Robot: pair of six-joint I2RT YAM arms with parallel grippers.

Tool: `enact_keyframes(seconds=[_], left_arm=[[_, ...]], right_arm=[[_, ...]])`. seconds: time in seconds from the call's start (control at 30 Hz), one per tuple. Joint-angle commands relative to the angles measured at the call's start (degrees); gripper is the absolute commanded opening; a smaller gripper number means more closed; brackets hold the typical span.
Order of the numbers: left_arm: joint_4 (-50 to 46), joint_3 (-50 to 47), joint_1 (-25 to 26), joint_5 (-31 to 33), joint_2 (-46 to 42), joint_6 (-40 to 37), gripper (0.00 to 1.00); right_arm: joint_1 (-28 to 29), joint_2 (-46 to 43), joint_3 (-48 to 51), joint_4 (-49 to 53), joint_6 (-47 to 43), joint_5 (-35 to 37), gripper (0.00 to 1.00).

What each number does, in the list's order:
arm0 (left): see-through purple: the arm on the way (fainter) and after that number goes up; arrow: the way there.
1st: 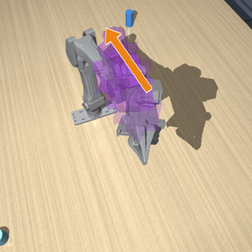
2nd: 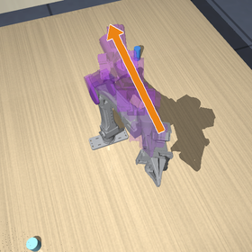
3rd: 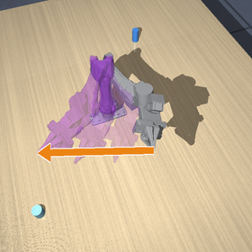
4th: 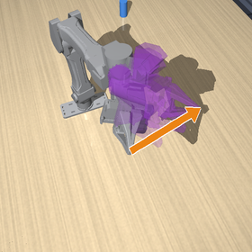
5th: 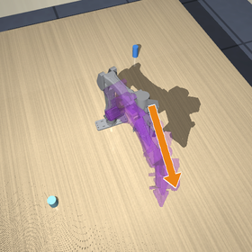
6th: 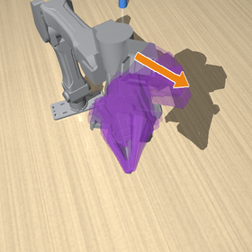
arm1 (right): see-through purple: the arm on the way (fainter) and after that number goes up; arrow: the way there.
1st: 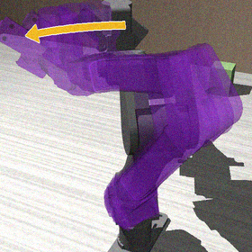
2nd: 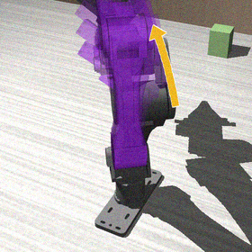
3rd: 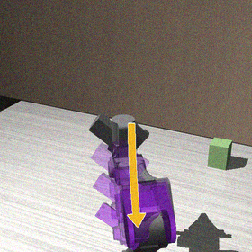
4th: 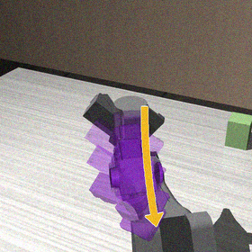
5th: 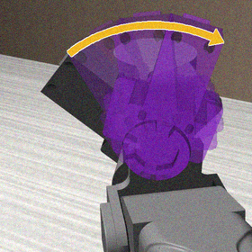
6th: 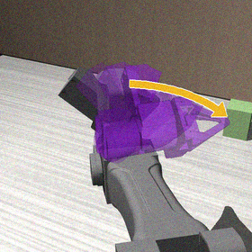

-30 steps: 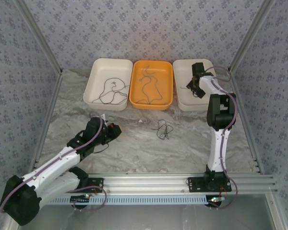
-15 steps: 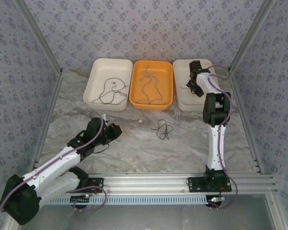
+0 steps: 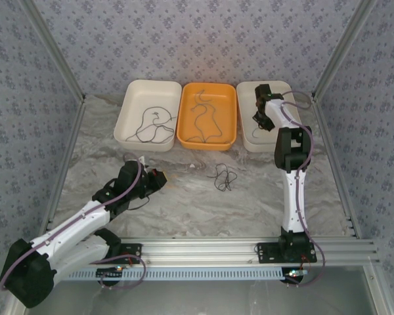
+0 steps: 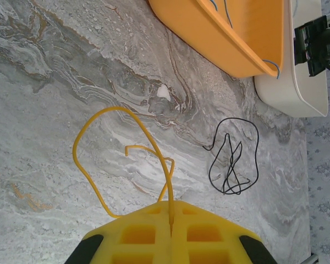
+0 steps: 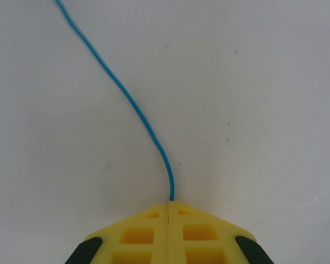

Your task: Untangle the cables

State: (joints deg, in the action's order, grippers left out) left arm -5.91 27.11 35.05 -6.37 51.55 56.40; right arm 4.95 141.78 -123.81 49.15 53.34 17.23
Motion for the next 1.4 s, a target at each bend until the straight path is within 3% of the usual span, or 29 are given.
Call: enact_keyframes(seconds=[0.0,0.23,0.5,0.6,0.7,0.8,1.0,1.37], left_arm=[[1.75,0.34,0.49,0.91,0.17,-0.51,0.0],[2.92,-0.38,0.56,0.79,0.72,-0.24,0.0],[3.41,-0.92,1.0,0.83,0.4,0.2,0.0],[3.23,-1.1,1.26,0.83,-0.11,0.29,0.0],[2.76,-1.34,1.38,1.01,-0.7,0.29,0.0],[2.65,-1.78,1.36,1.19,-1.0,0.29,0.0],[1.96,-1.54,1.4,1.44,-1.01,0.05,0.0],[1.96,-1.95,1.41,1.55,-0.81,0.2,0.0]], right_arm=[[1.47,-2.3,0.47,-0.39,-1.74,2.94,0.0],[4.11,-14.95,5.52,-7.42,-9.62,7.88,0.0],[5.74,-23.17,8.25,-11.21,-14.68,6.45,0.0],[5.17,-21.19,5.25,-8.59,-16.8,5.23,0.0],[3.33,-14.36,-2.5,-0.36,-16.78,2.81,0.3],[2.69,-10.0,-4.42,2.27,-19.45,1.38,0.46],[2.39,-6.69,-1.68,-0.23,-20.11,3.67,0.52],[1.12,1.79,-6.9,3.83,-18.84,6.45,0.56]])
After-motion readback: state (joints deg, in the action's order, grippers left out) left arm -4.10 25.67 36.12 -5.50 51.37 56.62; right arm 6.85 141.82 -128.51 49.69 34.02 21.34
